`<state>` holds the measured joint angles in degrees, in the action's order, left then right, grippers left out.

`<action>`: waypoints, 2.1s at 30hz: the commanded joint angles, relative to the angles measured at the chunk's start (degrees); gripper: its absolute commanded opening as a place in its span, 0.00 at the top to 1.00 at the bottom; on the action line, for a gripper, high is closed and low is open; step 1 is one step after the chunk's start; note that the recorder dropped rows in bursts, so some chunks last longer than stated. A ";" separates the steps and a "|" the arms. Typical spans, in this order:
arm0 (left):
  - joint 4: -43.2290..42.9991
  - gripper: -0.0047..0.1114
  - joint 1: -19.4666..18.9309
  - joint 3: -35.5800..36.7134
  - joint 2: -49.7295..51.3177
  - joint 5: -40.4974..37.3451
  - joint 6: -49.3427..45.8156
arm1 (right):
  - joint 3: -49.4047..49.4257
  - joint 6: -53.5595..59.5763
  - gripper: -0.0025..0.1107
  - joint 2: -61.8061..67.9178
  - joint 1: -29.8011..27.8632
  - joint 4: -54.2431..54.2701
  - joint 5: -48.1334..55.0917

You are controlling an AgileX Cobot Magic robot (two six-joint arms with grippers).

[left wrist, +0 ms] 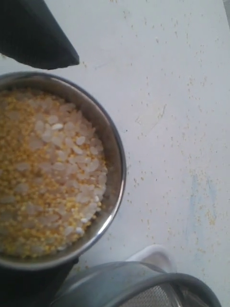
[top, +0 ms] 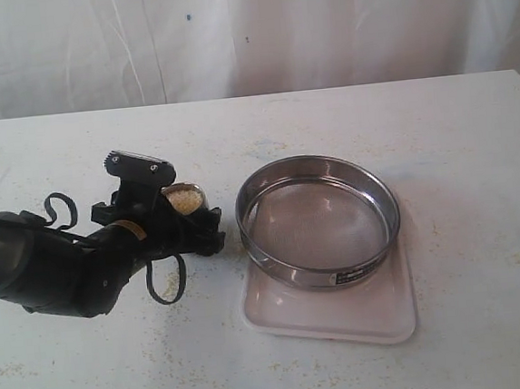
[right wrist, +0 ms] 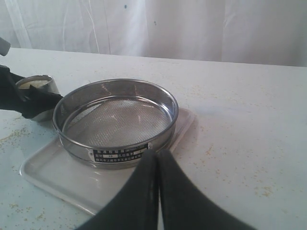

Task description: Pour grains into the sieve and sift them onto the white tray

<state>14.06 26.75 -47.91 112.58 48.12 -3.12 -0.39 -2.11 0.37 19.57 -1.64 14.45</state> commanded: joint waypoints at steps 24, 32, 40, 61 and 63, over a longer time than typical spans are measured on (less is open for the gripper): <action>2.03 0.14 0.26 -0.93 2.83 6.47 3.12 | 0.39 -0.09 0.98 -0.37 -0.24 -0.12 -0.38; 2.16 0.29 0.26 -0.93 2.83 4.95 3.12 | 0.39 -0.09 0.98 -0.37 -0.24 -0.12 -0.38; 2.51 0.95 0.26 -0.93 2.83 1.59 2.58 | 0.39 -0.09 0.98 -0.37 -0.24 -0.12 -0.38; 1.33 0.96 0.37 -0.93 -0.61 -2.40 1.59 | 0.39 -0.09 0.98 -0.37 -0.24 -0.12 -0.38; 1.17 0.96 0.37 -0.93 -0.71 -2.40 1.59 | 0.39 -0.09 0.98 -0.37 -0.24 -0.12 -0.38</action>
<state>15.40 26.75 -49.15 112.74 46.32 -1.38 -0.39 -2.11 0.37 19.57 -1.64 14.45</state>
